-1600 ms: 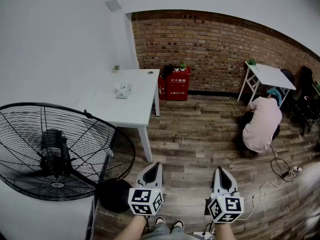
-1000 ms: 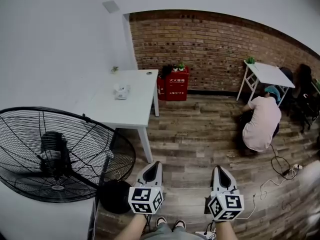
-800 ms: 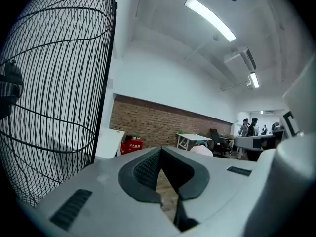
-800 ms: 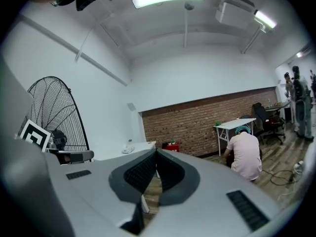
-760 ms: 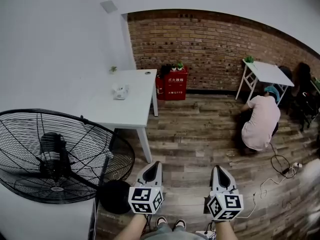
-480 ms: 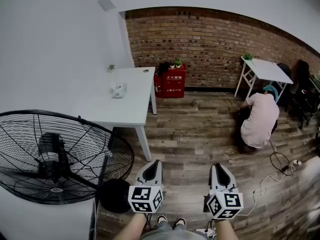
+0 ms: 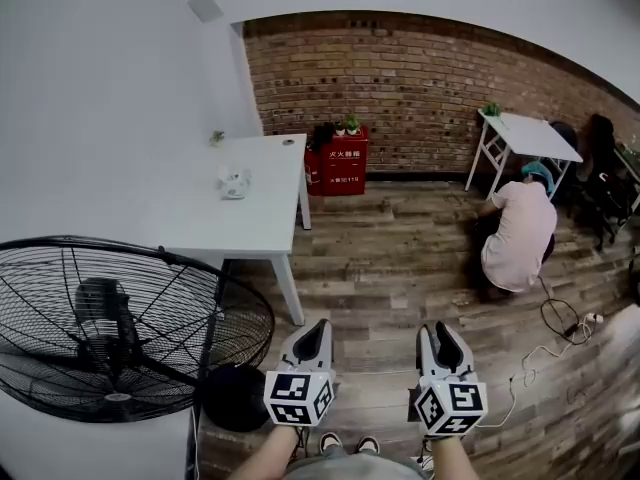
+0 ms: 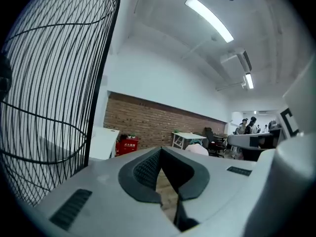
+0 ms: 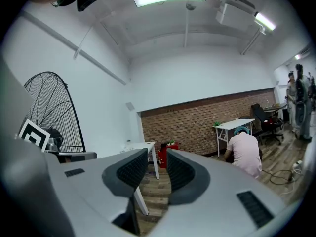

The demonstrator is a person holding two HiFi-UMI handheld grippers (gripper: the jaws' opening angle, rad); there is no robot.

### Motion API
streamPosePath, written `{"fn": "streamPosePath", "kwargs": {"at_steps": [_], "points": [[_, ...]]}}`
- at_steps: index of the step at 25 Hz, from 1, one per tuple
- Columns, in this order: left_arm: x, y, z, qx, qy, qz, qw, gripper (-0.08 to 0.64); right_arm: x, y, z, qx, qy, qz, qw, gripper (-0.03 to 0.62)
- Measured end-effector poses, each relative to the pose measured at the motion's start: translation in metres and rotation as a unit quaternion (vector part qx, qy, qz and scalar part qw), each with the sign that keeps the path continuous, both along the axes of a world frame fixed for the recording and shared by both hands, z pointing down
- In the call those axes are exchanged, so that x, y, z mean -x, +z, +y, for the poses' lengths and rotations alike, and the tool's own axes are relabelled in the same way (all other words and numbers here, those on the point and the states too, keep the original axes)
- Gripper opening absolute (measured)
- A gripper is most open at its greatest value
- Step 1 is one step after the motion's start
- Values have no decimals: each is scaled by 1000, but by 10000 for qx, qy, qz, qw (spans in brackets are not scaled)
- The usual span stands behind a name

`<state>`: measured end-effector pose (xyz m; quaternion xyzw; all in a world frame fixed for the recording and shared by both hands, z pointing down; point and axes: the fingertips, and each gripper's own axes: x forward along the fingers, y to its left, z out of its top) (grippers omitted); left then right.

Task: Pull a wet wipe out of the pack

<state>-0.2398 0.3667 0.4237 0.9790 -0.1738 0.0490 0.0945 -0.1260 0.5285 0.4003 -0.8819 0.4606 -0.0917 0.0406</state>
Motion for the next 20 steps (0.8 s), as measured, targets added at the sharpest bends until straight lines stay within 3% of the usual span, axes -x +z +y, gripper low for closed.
{"fn": "streamPosePath", "kwargs": {"at_steps": [11,20], "points": [[-33,13,-18,78,378,-112,9992,0,-15,15,-15,129,275,-130,9995,123],[-87,26,-53,154,-41,-225,9996,0,-91,24,-50,128,-10,-230,9997,120]]}}
